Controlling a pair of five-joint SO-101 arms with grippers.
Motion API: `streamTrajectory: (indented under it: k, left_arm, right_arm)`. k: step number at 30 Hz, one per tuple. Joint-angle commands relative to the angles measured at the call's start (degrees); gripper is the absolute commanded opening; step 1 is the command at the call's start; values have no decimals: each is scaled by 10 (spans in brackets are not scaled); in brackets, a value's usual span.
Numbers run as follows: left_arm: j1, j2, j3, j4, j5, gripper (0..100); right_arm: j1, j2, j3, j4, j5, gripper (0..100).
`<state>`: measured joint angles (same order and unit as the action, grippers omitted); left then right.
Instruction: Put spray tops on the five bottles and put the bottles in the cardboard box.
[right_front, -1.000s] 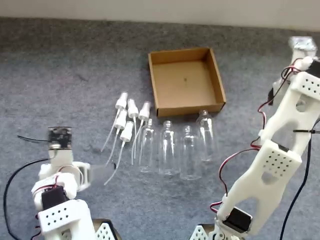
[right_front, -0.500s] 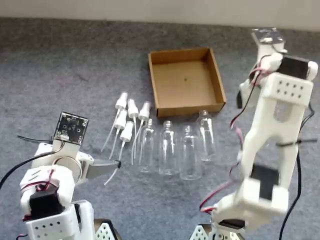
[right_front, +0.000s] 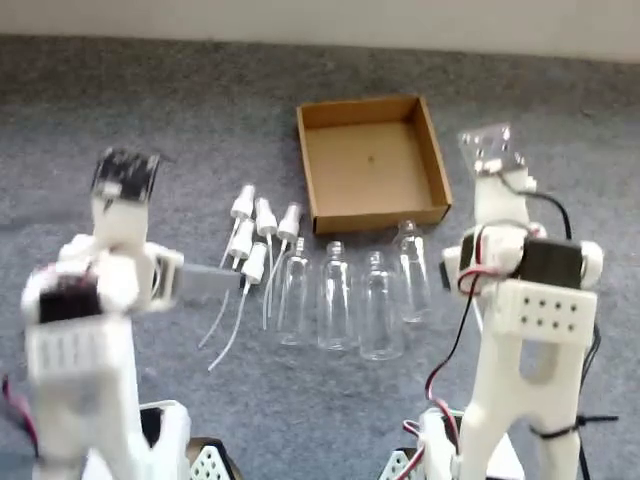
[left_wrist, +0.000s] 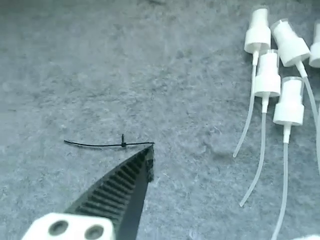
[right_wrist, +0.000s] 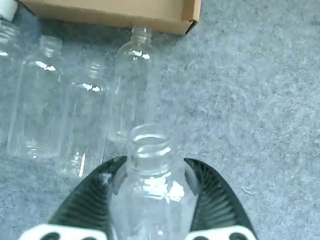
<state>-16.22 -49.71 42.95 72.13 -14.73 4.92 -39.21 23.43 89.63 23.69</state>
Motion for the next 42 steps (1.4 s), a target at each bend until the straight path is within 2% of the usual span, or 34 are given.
streamTrajectory:
  k: [1, 4, 6, 12, 18, 25, 33, 42]
  left_arm:
    - [31, 166, -145, 6, 20, 331]
    - [43, 248, -219, 6, 56, 171]
    - [56, 298, -262, 6, 60, 127]
    - [106, 448, -408, 3, 62, 144]
    - [122, 639, -579, 6, 114, 184]
    - [140, 808, -725, 33, 115, 185]
    - [142, 900, -830, 70, 112, 185]
    - [168, 917, -872, 104, 111, 185]
  right_arm:
    - [-17, -65, 42, -14, 6, 4]
    - [-46, -100, 71, -15, 3, 4]
    - [-70, -116, 85, -21, 2, 4]
    - [-84, -137, 130, -82, -30, 4]
    - [-104, -137, 138, -87, -32, 4]
    - [-119, -138, 138, -87, -31, 4]
    - [-119, -138, 138, -87, -32, 4]
    - [-119, -138, 139, -83, -32, 4]
